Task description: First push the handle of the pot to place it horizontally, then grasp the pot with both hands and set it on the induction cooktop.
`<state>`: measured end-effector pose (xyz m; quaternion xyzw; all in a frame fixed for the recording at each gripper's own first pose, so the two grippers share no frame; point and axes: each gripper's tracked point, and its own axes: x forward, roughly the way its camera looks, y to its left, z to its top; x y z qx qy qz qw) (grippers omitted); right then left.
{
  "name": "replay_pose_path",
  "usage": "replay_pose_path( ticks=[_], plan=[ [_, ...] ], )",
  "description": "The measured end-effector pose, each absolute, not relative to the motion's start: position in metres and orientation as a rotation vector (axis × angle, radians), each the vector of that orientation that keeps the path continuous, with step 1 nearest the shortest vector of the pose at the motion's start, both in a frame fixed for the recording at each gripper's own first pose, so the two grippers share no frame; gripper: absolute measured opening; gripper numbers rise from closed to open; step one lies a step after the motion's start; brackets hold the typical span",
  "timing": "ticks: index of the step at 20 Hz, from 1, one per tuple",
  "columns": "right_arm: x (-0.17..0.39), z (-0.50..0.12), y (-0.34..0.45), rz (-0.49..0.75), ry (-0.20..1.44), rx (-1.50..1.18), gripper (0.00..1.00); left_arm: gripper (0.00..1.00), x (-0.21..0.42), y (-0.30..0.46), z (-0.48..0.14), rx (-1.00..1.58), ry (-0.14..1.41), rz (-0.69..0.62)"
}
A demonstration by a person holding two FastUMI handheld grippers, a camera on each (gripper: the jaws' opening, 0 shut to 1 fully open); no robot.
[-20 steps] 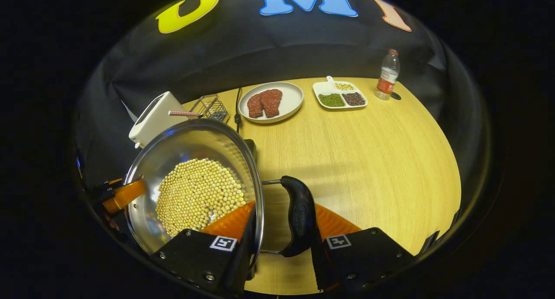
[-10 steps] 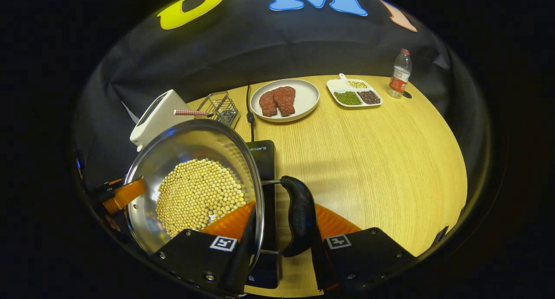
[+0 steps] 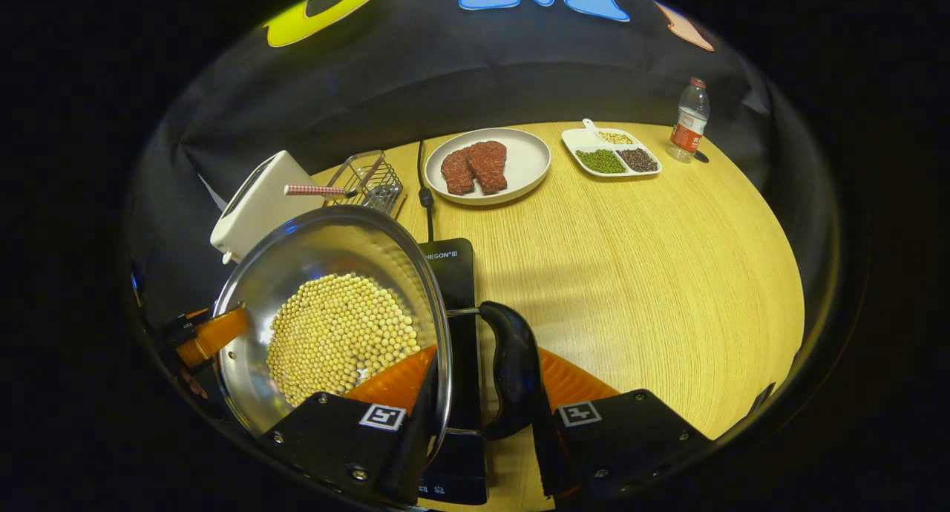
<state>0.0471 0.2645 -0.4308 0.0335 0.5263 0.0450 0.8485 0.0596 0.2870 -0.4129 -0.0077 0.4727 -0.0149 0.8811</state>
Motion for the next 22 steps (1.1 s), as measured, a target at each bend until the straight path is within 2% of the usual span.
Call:
replay_pose_path(
  ticks=[1,2,5,6,7,9,10,11,12,13,14,16,17,19,21,22],
  plan=[
    [0.048,-0.433,0.264,0.093,1.109,0.072,0.54,0.65,0.062,0.287,-0.416,-0.016,0.986,-0.033],
    [0.050,-0.434,0.265,0.093,1.108,0.073,0.60,0.65,0.062,0.288,-0.418,-0.016,0.985,-0.035],
    [0.051,-0.438,0.265,0.090,1.111,0.077,0.60,0.63,0.065,0.288,-0.423,-0.018,0.987,-0.038],
    [0.051,-0.438,0.265,0.088,1.105,0.080,0.54,0.63,0.064,0.289,-0.425,-0.017,0.983,-0.040],
    [0.053,-0.439,0.266,0.088,1.102,0.079,0.60,0.63,0.065,0.289,-0.425,-0.017,0.981,-0.042],
    [0.055,-0.441,0.265,0.097,1.094,0.082,0.60,0.65,0.064,0.291,-0.426,-0.026,0.972,-0.036],
    [0.055,-0.444,0.266,0.103,1.094,0.091,0.55,0.65,0.065,0.292,-0.428,-0.035,0.969,-0.031],
    [0.055,-0.441,0.267,0.114,1.086,0.103,0.60,0.70,0.061,0.294,-0.429,-0.047,0.967,-0.020],
    [0.057,-0.441,0.269,0.119,1.075,0.098,0.60,0.65,0.061,0.294,-0.430,-0.052,0.960,-0.014],
    [0.057,-0.442,0.268,0.127,1.078,0.090,0.65,0.71,0.060,0.294,-0.424,-0.048,0.947,-0.010],
    [0.057,-0.441,0.269,0.136,1.074,0.082,0.60,0.71,0.063,0.294,-0.421,-0.039,0.934,-0.008],
    [0.059,-0.435,0.266,0.143,1.044,0.057,0.67,0.72,0.070,0.296,-0.407,-0.028,0.891,0.002],
    [0.062,-0.429,0.263,0.145,1.021,0.050,0.76,0.73,0.071,0.297,-0.399,-0.031,0.870,0.010],
    [0.066,-0.411,0.257,0.151,0.972,0.051,0.82,0.81,0.073,0.298,-0.382,-0.037,0.830,0.033],
    [0.071,-0.384,0.246,0.168,0.903,0.052,0.82,0.79,0.072,0.295,-0.356,-0.040,0.770,0.052],
    [0.073,-0.371,0.238,0.165,0.866,0.038,0.82,0.82,0.070,0.288,-0.340,-0.046,0.740,0.063]
  ],
)
